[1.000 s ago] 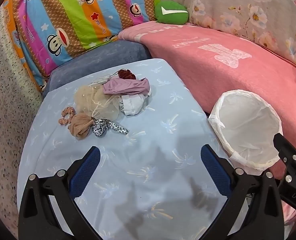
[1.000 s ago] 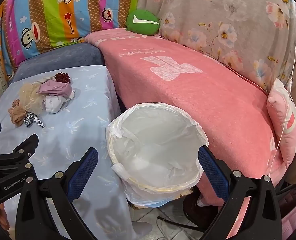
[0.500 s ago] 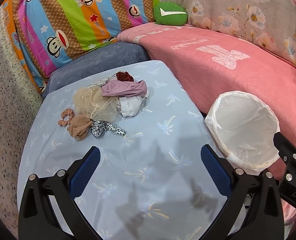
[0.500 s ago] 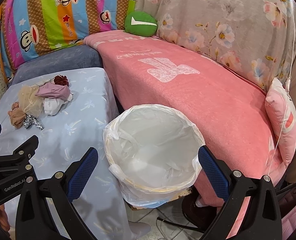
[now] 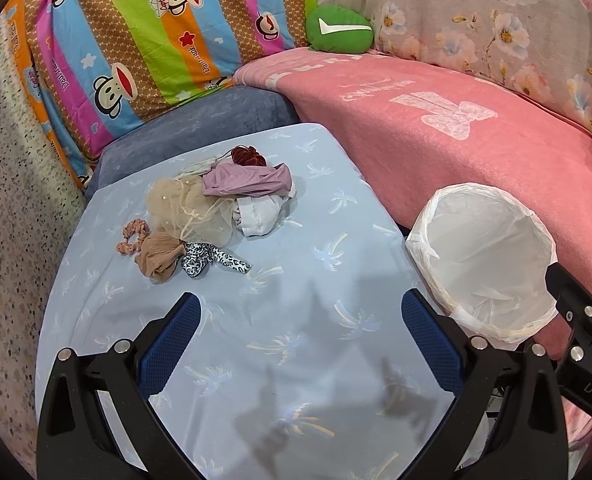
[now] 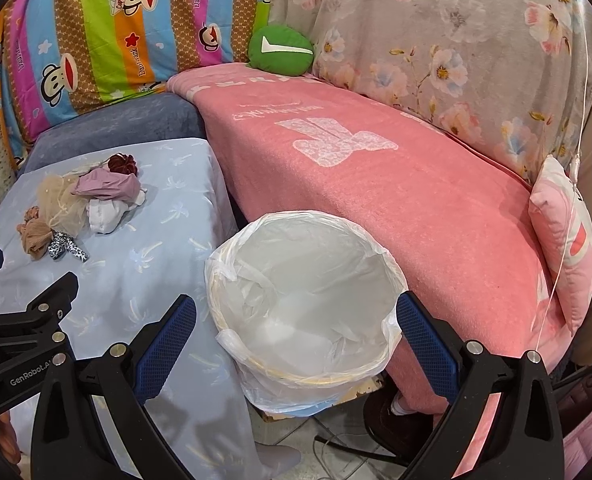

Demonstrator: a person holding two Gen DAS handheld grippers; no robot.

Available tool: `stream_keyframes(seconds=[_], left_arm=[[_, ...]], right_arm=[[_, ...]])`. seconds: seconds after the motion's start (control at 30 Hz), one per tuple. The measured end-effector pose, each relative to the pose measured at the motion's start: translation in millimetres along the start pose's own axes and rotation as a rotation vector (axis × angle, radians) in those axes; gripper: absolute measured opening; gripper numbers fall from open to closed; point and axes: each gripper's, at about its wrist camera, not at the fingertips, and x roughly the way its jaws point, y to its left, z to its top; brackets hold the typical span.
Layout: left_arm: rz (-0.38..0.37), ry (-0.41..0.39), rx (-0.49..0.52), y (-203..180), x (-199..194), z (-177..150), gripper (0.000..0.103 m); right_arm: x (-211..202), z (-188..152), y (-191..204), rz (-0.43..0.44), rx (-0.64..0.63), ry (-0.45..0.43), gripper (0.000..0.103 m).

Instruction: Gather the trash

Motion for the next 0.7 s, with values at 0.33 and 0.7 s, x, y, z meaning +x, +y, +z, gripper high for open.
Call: stream_keyframes(seconds=[0.33,0.7], left_arm=[[0.002,0.001,0.008,-6.2,-4.1,4.4,0.096],[0.003,0.0,0.01,-8.6,-3.9,2.8,0.096]], right_arm=[[-1.1,0.7,-1.2,0.002,0.005,0.0,0.097],[0.4,-0.5,-4.9,0.002,0.013,0.001,0.097]])
